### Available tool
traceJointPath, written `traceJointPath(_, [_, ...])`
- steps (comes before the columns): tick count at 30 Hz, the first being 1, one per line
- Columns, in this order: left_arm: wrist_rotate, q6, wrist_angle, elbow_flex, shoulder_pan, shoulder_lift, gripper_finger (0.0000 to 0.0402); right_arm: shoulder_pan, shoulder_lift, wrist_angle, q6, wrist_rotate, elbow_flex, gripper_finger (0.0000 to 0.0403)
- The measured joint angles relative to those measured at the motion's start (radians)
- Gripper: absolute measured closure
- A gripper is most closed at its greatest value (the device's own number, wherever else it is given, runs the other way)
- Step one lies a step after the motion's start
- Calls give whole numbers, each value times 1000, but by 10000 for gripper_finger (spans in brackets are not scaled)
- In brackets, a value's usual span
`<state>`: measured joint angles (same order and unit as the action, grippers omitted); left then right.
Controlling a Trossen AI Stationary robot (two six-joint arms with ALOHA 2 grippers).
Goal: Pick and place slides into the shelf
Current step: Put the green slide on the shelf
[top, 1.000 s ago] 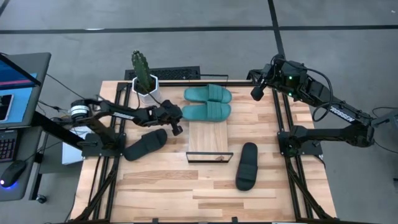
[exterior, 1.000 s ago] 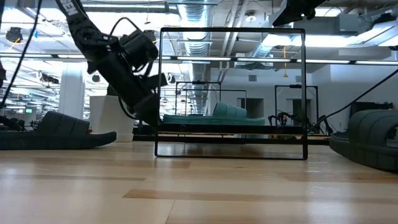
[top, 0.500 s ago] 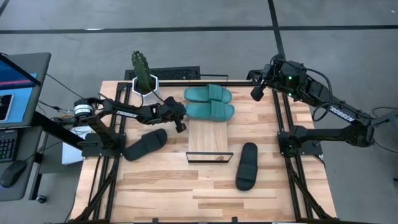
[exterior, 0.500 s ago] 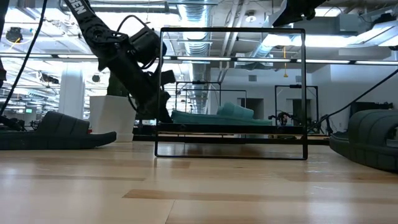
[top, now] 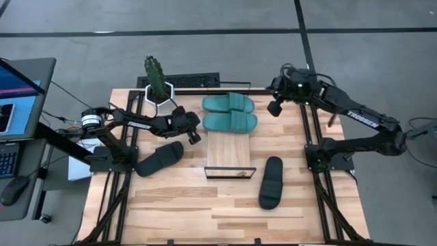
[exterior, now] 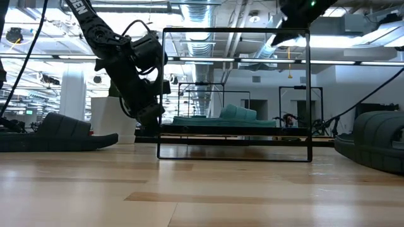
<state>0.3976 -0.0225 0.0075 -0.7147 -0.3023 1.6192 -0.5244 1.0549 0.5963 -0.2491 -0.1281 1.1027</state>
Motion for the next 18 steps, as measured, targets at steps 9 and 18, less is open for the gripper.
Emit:
traceJointPath(9, [-20,-1,0,0,6,0,401,-44,170,274,84,5,0,403])
traceJointPath(18, [-27,0,1,0,30,0,401,-4,374,395,-55,232,0,403])
